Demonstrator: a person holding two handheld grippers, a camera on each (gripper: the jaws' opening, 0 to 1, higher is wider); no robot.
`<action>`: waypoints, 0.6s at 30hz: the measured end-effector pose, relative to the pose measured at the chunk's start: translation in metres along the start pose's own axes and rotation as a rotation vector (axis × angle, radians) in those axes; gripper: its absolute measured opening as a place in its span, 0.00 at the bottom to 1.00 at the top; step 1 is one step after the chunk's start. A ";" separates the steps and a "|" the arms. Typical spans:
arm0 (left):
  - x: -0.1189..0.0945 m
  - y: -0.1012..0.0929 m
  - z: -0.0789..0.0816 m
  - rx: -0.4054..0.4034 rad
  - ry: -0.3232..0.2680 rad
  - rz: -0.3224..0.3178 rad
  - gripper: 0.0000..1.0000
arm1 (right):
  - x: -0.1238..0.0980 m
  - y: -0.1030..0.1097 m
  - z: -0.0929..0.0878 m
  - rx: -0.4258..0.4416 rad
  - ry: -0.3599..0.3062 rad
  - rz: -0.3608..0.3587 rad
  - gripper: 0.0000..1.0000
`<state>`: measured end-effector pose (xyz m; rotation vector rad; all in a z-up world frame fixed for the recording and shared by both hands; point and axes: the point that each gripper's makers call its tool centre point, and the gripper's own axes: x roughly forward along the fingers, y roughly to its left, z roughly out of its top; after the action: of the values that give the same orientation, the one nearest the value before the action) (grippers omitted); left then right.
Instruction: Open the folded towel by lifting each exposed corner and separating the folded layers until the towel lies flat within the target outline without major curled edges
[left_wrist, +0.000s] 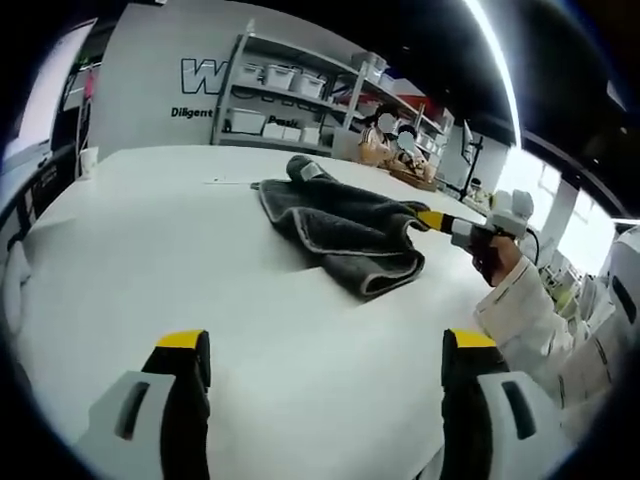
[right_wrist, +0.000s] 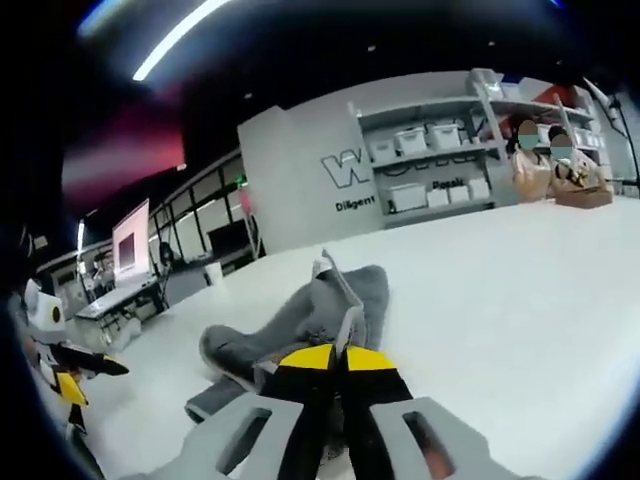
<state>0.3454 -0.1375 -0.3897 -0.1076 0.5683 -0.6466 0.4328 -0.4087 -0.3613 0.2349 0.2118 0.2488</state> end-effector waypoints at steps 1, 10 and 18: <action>0.000 0.000 0.000 0.002 0.000 -0.001 0.95 | 0.000 -0.004 0.001 -0.004 -0.001 -0.008 0.00; 0.001 -0.003 0.001 0.015 0.010 -0.008 0.95 | -0.007 -0.029 0.002 0.008 -0.007 -0.055 0.00; 0.003 -0.006 0.001 0.020 0.015 -0.017 0.95 | -0.016 -0.055 0.009 0.023 -0.029 -0.104 0.00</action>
<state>0.3449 -0.1440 -0.3888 -0.0886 0.5758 -0.6704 0.4312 -0.4665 -0.3641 0.2496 0.1979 0.1394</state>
